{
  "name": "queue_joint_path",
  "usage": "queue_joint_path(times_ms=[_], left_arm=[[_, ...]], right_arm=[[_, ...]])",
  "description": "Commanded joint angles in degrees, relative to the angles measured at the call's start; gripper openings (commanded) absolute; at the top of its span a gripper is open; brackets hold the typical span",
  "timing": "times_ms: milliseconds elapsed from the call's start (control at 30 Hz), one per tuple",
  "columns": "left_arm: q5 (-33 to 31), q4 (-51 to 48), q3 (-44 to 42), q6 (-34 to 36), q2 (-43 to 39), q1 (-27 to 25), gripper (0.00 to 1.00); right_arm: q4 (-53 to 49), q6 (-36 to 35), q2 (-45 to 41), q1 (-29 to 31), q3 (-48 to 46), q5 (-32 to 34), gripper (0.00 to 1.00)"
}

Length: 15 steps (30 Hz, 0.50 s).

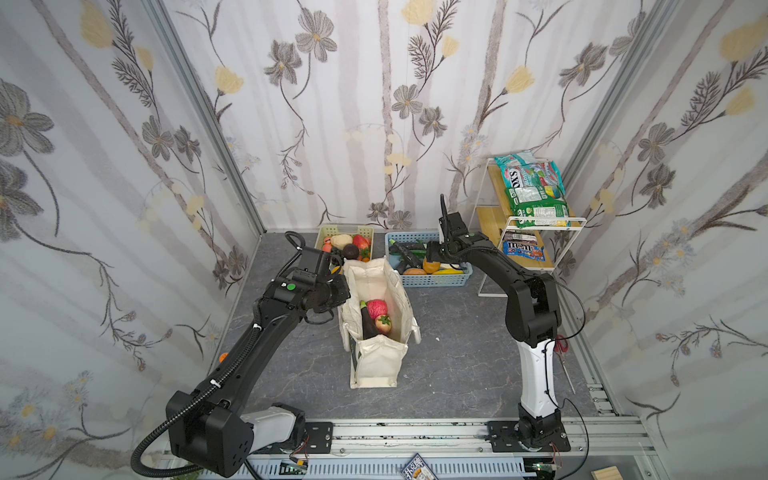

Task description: Place the food into the grocery bag and tie it

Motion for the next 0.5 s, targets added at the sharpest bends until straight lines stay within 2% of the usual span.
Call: queue_joint_path(times_ms=[0,467], left_arm=[[0.4,1.4,0.2,-0.1,0.0,0.0,0.0],[0.3,1.9,-0.6,-0.9,-0.7,-0.4,0.0]], right_arm=[[0.6,0.3,1.4,-0.1,1.7,-0.6,0.73],[-0.8,0.0,6.8,-0.5,5.9,-2.0,0.73]])
